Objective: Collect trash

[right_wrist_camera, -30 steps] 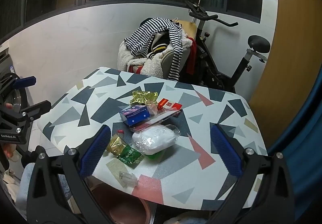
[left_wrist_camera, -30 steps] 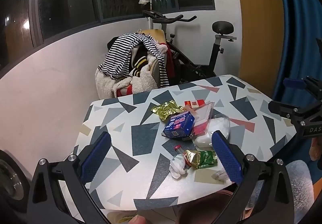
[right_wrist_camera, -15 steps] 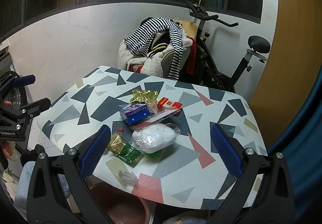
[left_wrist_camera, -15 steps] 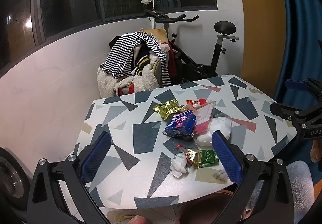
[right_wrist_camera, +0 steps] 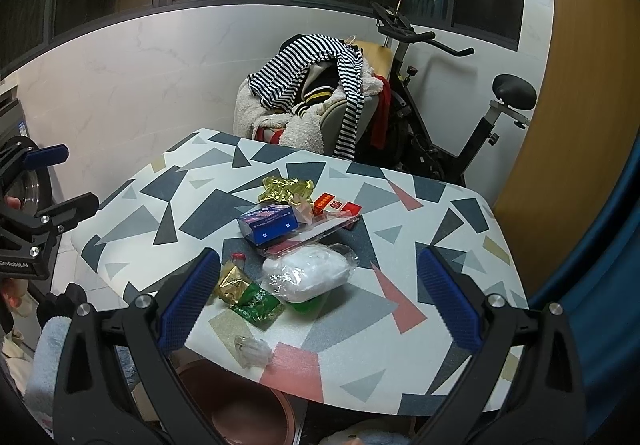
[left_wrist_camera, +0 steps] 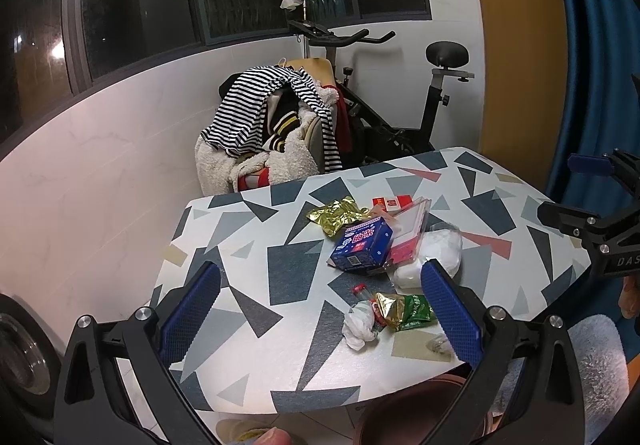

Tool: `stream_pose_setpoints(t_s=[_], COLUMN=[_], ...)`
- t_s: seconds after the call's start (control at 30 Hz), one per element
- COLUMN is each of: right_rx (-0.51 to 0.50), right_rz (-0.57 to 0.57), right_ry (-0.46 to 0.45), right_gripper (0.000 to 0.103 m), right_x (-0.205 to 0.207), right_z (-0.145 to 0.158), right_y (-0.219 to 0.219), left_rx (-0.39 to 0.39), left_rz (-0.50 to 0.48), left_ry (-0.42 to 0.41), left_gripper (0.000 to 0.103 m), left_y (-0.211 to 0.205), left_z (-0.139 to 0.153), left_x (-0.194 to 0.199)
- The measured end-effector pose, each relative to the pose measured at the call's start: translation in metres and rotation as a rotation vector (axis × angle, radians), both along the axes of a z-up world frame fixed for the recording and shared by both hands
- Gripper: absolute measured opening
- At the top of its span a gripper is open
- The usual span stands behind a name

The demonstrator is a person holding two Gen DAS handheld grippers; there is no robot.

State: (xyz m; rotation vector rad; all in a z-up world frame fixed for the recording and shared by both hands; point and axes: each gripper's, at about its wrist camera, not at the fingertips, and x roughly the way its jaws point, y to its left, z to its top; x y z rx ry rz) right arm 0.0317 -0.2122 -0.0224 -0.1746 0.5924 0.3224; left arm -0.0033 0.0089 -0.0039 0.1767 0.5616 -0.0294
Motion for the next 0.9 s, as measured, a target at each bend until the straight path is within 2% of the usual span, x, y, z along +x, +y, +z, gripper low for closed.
stream_pose_setpoints(t_s=[0.9], right_rx=[-0.010], right_rz=[0.000], right_ry=[-0.002], right_gripper=[0.097], right_x=[-0.0002], right_z=[0.0025], right_y=[0.0012], left_rx=[0.004], left_rz=[0.001], left_ry=[-0.003], left_gripper=[0.098], left_y=[-0.0023], left_z=[0.0011], left_x=[-0.0012])
